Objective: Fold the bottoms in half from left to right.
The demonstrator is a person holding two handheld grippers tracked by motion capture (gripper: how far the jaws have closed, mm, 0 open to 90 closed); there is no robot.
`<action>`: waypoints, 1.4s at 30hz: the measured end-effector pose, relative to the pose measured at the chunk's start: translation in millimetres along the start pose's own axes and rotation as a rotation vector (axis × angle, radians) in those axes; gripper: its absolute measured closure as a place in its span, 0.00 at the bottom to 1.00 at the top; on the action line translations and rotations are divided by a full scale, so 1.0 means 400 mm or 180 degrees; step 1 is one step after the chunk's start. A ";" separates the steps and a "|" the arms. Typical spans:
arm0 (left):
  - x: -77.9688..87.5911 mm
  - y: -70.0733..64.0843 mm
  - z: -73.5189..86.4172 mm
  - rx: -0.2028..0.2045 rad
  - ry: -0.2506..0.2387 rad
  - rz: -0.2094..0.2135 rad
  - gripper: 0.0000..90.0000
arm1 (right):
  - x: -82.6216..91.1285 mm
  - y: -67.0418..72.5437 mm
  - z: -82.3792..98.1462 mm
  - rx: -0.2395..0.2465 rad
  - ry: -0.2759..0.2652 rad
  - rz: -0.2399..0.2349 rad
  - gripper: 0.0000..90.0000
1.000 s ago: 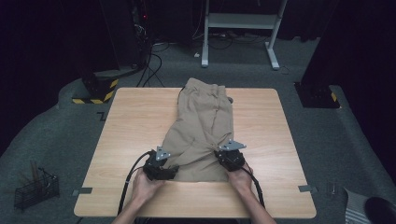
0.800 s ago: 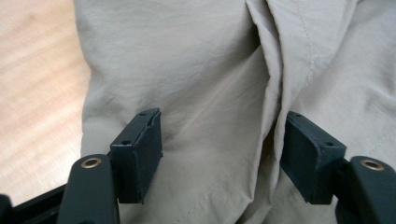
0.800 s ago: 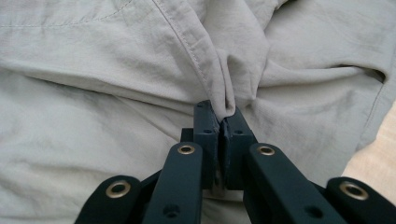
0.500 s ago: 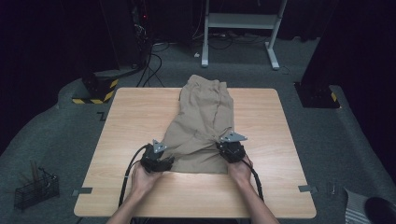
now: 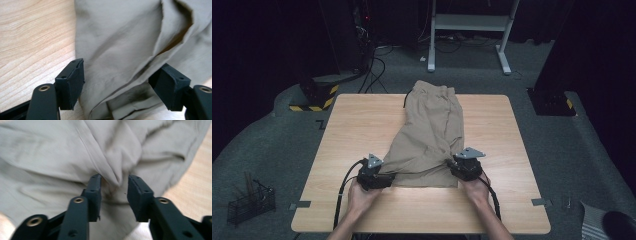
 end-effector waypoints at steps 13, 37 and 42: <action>0.013 0.022 -0.003 0.0129 -0.0003 0.0050 0.29 | -0.077 0.039 -0.056 0.0019 0.0195 -0.0199 0.79; 0.040 0.060 -0.047 0.0432 -0.0140 0.0086 0.29 | 0.031 0.012 0.052 0.0101 0.0149 -0.0100 0.96; -0.008 0.039 -0.057 0.0399 -0.0062 0.0091 0.29 | 0.055 0.009 0.084 0.0137 0.0194 -0.0097 0.95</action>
Point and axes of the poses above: each handheld gripper's, and its own axes: x roughly backward along the jaws, z roughly out of its underside, y roughly to its left, the point moved 3 cm from there along -x, roughly forward along the jaws, and after that the axes turned 2 degrees about -y, right-handed, at the moved point
